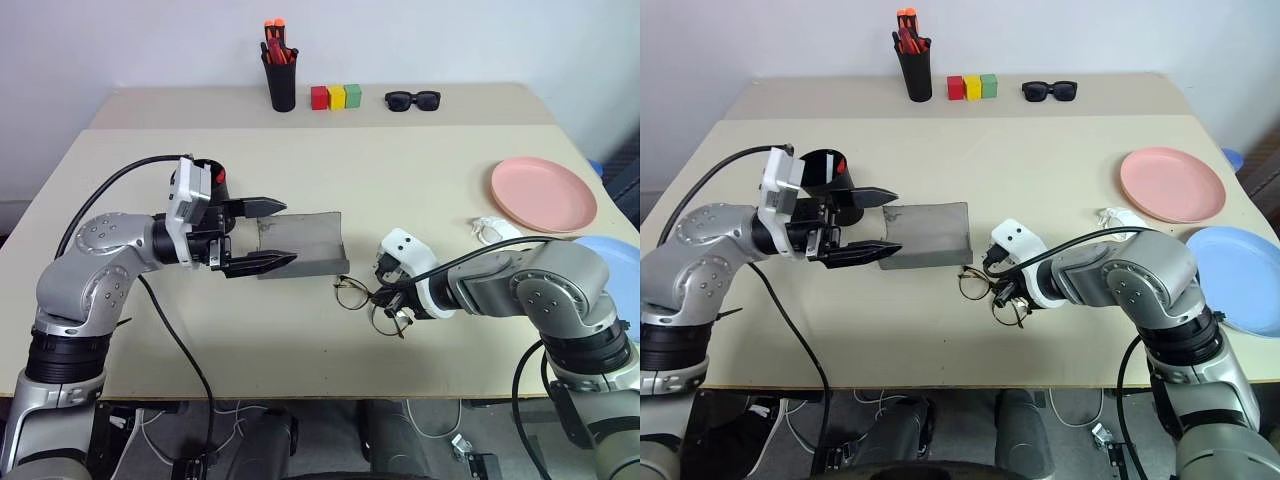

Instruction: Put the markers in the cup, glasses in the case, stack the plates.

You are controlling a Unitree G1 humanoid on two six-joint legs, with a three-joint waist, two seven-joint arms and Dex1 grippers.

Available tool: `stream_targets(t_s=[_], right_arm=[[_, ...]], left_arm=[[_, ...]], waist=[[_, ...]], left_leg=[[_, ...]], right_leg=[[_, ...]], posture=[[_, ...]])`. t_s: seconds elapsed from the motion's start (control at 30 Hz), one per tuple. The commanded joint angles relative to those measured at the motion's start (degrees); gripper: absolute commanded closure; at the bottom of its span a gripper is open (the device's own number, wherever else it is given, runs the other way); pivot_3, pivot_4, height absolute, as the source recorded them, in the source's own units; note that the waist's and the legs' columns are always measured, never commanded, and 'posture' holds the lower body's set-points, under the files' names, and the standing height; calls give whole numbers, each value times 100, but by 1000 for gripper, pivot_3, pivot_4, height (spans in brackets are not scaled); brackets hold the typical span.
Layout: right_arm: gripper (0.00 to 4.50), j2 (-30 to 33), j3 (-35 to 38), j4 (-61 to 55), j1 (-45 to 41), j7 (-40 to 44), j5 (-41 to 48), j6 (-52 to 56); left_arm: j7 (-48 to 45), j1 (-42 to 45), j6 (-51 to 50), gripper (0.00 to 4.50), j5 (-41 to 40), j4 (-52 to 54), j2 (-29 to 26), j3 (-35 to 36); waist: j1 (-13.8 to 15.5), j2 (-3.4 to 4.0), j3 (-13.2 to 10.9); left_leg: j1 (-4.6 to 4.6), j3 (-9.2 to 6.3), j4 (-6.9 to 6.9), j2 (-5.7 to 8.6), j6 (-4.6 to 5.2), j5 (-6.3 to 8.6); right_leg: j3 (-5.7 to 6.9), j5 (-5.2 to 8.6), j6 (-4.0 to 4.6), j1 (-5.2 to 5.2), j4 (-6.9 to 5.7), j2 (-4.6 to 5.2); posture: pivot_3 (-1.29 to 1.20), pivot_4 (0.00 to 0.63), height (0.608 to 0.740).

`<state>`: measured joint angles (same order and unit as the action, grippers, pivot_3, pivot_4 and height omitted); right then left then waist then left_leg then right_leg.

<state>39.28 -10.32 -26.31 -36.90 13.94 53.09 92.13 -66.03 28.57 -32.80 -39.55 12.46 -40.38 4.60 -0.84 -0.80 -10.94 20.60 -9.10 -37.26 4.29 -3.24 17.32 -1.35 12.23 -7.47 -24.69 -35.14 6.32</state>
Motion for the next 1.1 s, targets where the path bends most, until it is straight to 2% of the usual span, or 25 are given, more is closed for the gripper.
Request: stream_targets(t_s=[0.03,0.3,0.47,0.6,0.87,1.1], right_arm=[[4478,70,242,-140,-145,122,143,37],[4478,645,787,101,-688,667,528,37],[4478,639,952,250,-902,770,290,15],[4478,644,775,223,-996,810,-73,-320],[4478,-324,176,801,-1675,880,-910,-1231],[4478,-1171,-352,1279,-1714,1181,-1506,-2170]], left_arm=[[105,116,-224,0,-240,217,7,59],[-58,-382,-544,0,-470,334,-265,198],[-218,-749,-592,0,-568,339,-477,329],[-341,-1118,-349,0,-430,211,-655,485],[-371,-1218,47,0,-333,-22,-626,631],[-418,-1375,194,0,-327,-30,-605,677]], waist=[[-1,0,0],[-12,2,-2],[4,1,-2],[0,2,-2],[-13,2,-3],[-20,2,-2]], left_leg=[[0,0,0,0,0,0],[0,1,2,-1,0,0],[1,2,2,-2,0,0],[2,2,3,-2,1,0],[1,3,5,-5,-2,-1],[38,1,4,-4,-8,-5]], right_leg=[[0,0,0,0,0,0],[0,0,0,0,3,-2],[0,1,1,0,3,-1],[0,1,1,0,6,-1],[0,1,2,-3,5,-2],[-2,-3,6,-45,-4,-1]], posture=[[0,150,740],[0,150,740],[0,150,740],[0,150,740],[0,150,740],[0,150,740]])
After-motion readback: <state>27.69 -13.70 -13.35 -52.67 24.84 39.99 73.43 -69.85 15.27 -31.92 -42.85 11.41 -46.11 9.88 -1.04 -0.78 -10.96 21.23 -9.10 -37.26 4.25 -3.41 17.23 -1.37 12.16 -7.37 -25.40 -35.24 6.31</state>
